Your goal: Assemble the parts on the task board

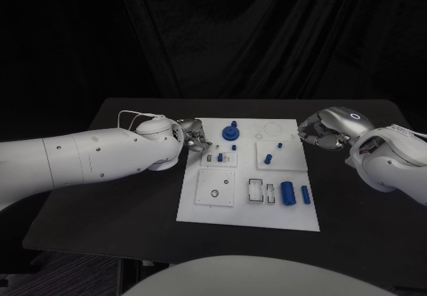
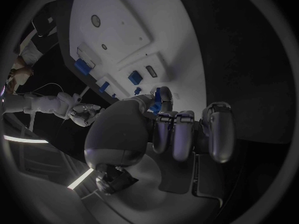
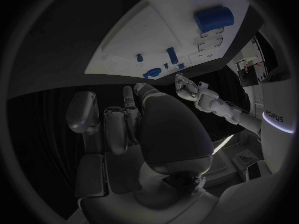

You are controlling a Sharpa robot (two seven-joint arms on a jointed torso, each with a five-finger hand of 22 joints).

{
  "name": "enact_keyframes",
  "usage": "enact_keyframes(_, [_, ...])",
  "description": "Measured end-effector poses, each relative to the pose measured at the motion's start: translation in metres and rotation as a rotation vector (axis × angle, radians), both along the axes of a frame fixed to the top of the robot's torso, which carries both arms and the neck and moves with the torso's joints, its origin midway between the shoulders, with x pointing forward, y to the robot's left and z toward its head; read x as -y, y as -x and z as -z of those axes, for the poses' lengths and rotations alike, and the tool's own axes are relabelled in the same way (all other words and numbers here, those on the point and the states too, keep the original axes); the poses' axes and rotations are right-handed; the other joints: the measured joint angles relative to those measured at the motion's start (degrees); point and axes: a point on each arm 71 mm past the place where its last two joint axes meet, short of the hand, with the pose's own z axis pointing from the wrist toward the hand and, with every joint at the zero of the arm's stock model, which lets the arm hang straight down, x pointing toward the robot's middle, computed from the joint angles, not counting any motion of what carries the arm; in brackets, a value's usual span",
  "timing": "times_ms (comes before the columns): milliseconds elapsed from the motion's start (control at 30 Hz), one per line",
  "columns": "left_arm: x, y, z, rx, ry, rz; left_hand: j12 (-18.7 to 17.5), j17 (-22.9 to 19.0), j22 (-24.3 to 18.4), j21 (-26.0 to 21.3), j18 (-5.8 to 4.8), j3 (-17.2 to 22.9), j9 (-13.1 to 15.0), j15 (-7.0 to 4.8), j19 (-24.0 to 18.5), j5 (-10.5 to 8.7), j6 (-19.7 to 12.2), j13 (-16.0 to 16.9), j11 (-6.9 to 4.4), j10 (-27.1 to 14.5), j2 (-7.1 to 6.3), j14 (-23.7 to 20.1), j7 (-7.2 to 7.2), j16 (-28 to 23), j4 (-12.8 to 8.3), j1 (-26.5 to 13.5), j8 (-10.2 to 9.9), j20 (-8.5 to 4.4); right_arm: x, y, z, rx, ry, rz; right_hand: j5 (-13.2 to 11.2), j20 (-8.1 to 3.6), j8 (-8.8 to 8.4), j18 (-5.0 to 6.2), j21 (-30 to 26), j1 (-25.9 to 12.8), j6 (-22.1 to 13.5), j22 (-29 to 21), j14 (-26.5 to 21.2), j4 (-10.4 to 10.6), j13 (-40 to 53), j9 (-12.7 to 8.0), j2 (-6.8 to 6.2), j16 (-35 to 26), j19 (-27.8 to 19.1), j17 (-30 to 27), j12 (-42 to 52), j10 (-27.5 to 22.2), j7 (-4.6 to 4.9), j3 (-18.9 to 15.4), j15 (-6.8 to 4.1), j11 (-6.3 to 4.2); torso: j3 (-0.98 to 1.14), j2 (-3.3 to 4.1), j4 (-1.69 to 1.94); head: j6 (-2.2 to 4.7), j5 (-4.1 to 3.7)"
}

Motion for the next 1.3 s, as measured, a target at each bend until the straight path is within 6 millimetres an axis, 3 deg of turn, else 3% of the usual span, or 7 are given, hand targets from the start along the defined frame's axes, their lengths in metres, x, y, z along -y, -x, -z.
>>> enact_keyframes(600, [-0.002,0.005,0.003,-0.059,0.066,-0.050,0.00,0.03,-0.01,0.00,0.00,0.23,-0.01,0.01,0.00,0.00,0.00,-0.01,0.00,0.01,-0.18,0.00,0.00,0.00,0.25,-0.70,0.22,0.00,0.001,0.000,0.000,0.000,0.000,0.002,0.00,0.00,0.00,0.00,0.00,0.00,0.00,-0.01,0.00,0.00,0.00,0.00,0.00,0.00,0.00,0.00,0.00,0.00,0.00,0.00,0.00,0.00,0.03,-0.02,-0.01,0.00,0.20])
enact_keyframes(1000, [-0.002,0.011,0.019,-0.089,0.076,-0.062,0.00,0.03,-0.01,0.00,0.00,0.22,-0.03,0.01,0.00,0.00,0.00,-0.02,0.01,0.01,-0.48,0.00,0.01,0.00,0.25,-1.00,0.22,0.00,0.001,0.000,0.000,0.000,0.001,0.003,0.24,0.00,0.00,0.00,-0.21,0.00,0.00,-0.01,0.00,-0.17,0.00,0.00,0.00,-0.24,0.00,0.00,0.00,0.00,0.00,0.17,0.00,0.00,-0.01,0.02,-0.10,0.00,0.39])
enact_keyframes(1300, [-0.003,0.014,0.023,-0.076,0.099,-0.071,0.00,0.02,-0.02,0.00,0.00,0.22,-0.03,0.01,0.00,0.00,0.00,-0.02,0.01,0.01,-0.27,0.00,0.01,0.00,0.25,-1.22,0.27,0.01,0.003,0.000,0.000,0.000,0.002,0.007,0.23,0.00,0.00,0.00,-0.21,0.00,0.00,-0.02,0.00,-0.16,0.00,0.00,0.00,-0.23,0.00,0.00,0.00,0.00,0.00,0.16,0.00,0.00,-0.01,0.02,-0.07,0.00,0.04])
